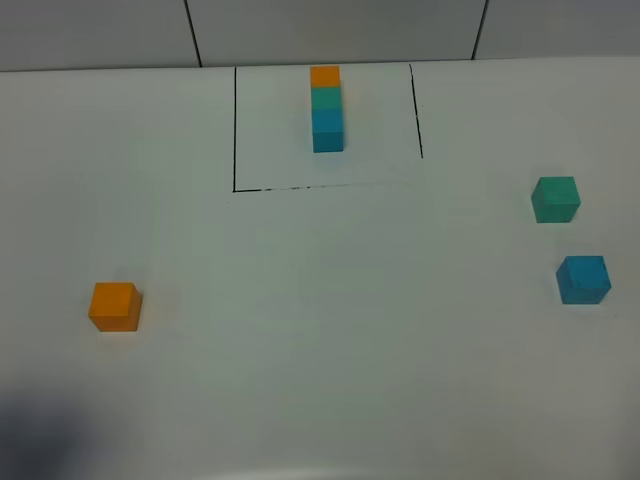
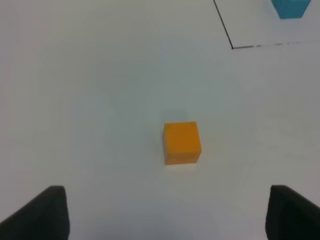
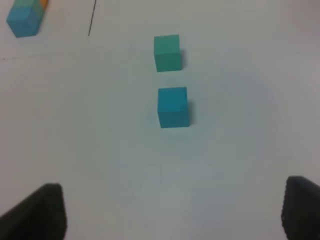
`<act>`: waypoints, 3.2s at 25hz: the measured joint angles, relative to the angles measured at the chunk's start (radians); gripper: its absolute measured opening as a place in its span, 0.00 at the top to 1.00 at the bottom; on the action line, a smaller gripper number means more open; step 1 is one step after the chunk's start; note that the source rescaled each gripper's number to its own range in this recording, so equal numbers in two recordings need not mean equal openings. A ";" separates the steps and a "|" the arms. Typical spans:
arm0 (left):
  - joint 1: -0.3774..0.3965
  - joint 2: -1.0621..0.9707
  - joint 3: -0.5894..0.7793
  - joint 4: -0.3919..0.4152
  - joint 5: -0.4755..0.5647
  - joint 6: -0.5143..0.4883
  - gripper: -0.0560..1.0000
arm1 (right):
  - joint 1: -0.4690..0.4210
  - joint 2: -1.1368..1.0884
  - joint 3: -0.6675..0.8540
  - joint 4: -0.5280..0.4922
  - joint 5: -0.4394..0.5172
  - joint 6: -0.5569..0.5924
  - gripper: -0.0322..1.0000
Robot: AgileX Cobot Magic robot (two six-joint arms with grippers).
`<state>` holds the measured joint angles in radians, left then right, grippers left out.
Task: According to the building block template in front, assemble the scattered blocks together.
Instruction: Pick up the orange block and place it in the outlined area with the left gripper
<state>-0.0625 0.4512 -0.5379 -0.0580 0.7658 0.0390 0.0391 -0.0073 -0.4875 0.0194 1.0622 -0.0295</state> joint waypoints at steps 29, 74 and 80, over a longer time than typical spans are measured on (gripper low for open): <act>-0.086 1.042 -0.338 -0.021 0.003 -0.060 0.04 | 0.000 0.000 0.000 0.000 0.000 0.000 0.24; -0.168 1.356 -0.339 0.106 -0.259 -0.239 0.02 | 0.000 0.000 0.000 0.001 0.000 0.000 0.24; -0.168 1.363 -0.339 0.106 -0.264 -0.239 0.20 | 0.000 0.000 0.000 0.001 0.000 0.000 0.24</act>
<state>-0.2302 1.8142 -0.8764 0.0480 0.5015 -0.2005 0.0391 -0.0073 -0.4875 0.0203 1.0622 -0.0290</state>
